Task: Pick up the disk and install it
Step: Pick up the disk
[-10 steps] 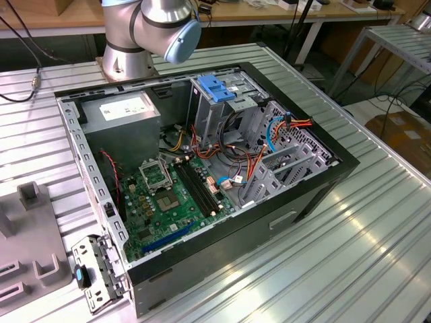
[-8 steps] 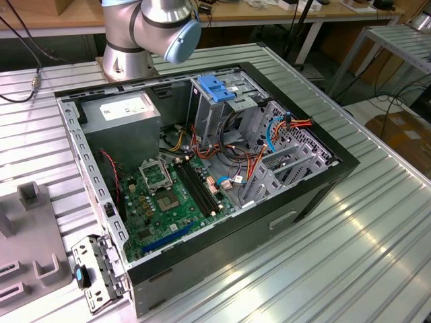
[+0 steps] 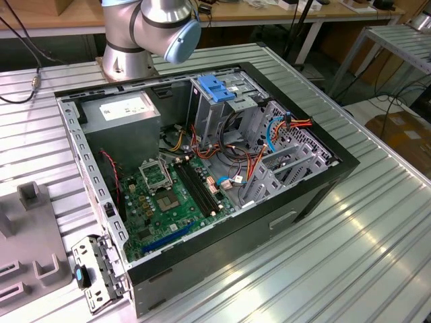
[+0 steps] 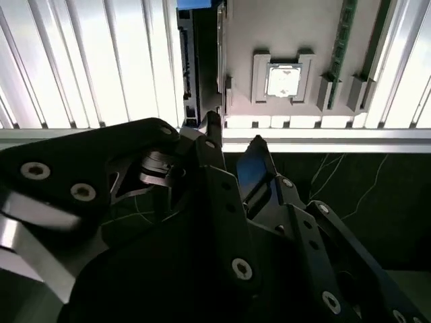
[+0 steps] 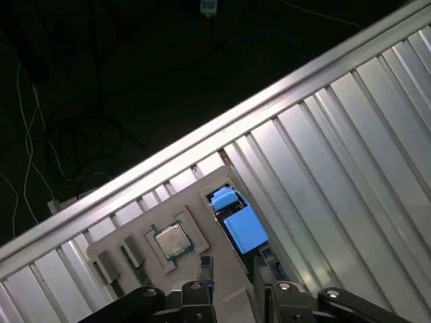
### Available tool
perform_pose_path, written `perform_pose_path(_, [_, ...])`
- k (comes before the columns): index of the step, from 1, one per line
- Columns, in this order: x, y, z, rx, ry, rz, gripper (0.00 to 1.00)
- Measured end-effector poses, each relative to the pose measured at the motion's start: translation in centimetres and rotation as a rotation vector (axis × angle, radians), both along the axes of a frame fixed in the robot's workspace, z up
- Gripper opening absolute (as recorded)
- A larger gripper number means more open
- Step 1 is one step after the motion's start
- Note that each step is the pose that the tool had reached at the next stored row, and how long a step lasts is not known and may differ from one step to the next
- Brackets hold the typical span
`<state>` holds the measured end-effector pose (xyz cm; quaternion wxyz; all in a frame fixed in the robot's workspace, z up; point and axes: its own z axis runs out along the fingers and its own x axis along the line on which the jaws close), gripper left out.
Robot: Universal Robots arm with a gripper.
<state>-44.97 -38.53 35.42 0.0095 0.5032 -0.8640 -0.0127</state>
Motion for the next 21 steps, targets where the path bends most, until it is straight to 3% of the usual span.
perform_pose_path(2, [0.00, 0.01, -0.07, 0.0001, 0.0000, 0.027, 0.44])
perform_pose_path(3, [-0.01, 0.01, -0.17, 0.0014, -0.0002, 0.052, 0.44])
perform_pose_path(4, [-0.01, 0.02, -0.30, 0.0050, -0.0002, 0.095, 0.51])
perform_pose_path(7, [-0.01, 0.02, -0.49, 0.0098, -0.0003, 0.147, 0.51])
perform_pose_path(12, [-0.03, 0.29, -0.90, 0.0151, -0.0007, 0.201, 0.51])
perform_pose_path(17, [-0.04, 1.24, -1.08, 0.0159, -0.0013, 0.222, 0.51])
perform_pose_path(21, [-0.14, 1.29, -1.42, 0.0227, -0.0015, 0.283, 0.51])
